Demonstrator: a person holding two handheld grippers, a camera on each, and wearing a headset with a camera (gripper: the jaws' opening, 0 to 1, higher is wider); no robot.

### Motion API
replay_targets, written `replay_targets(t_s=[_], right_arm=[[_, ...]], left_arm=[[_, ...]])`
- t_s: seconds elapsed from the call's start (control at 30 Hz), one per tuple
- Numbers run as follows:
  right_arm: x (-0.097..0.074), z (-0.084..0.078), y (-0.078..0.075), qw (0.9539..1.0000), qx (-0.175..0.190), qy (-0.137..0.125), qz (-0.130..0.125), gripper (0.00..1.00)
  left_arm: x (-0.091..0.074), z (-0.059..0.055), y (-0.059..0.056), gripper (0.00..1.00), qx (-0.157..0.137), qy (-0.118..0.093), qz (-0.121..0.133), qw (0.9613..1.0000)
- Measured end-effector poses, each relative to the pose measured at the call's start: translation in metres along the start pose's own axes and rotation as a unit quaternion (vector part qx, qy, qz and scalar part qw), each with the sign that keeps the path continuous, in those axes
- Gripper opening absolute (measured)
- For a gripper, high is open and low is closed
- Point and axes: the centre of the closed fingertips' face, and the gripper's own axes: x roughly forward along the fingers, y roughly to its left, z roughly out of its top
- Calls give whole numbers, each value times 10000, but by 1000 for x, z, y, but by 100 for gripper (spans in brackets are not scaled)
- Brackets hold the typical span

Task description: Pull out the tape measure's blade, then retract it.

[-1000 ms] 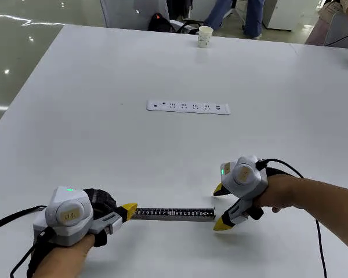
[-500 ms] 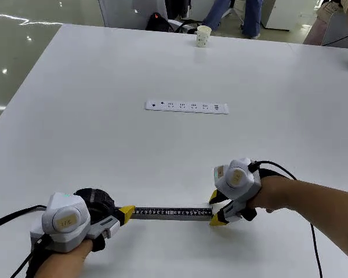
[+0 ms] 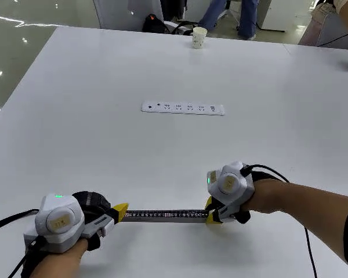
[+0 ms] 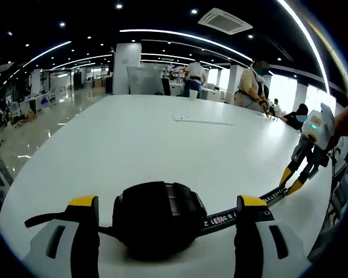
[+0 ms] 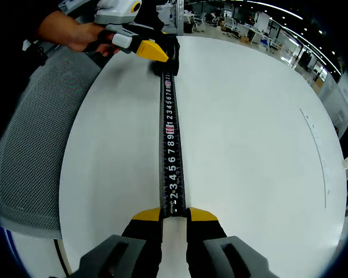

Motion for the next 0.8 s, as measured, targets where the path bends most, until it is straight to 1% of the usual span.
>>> replay_targets(t_s=[0.03,0.07,0.1,0.17,0.23,0.3,0.33,0.37,0.43,0.47,0.5,0.57,0.63,0.67,0.73,0.8], right_arm=[[0,-1,0,9997,-215,113,-15,12],[0,0,1,9983,-555,188,23,11],[0,0,2,9990,-412,196,13,11],[1,0,0,9993,-289,231,14,11],[0,-1,-1,9997,-119,229,-6,11],[0,-1,-1,9997,-27,230,-30,11],[0,-1,-1,9997,6,239,-51,11],[0,-1,0,9997,19,247,-56,11],[0,-1,1,9995,132,267,-118,11],[0,-1,1,9995,118,260,-122,11],[0,-1,0,9995,156,241,-144,11],[0,-1,0,9994,252,196,-167,10],[0,-1,0,9992,284,204,-175,10],[1,-1,0,9992,283,222,-174,10],[0,-1,0,9992,249,270,-151,10],[1,-1,-1,9991,264,311,-134,10]], left_arm=[[0,0,0,94,-28,-7,22,10000],[0,0,0,91,-32,-9,28,10000],[0,-1,-1,89,-51,5,39,10000],[0,-3,-1,83,-78,85,102,9999],[-1,-4,-1,80,-107,119,162,9997],[-2,-6,0,75,-149,156,237,9995],[-1,-6,2,74,-130,160,287,9994],[-1,-7,1,73,-140,196,297,9993],[1,-13,4,72,-59,331,344,9988],[1,-14,5,70,55,389,369,9985],[1,-14,7,68,103,397,407,9983],[0,-13,10,64,-24,412,414,9983],[0,-11,9,64,-279,401,377,9981],[0,-10,11,64,-300,402,383,9980],[2,-11,12,64,-272,477,368,9978],[0,-11,10,63,-263,523,354,9977]])
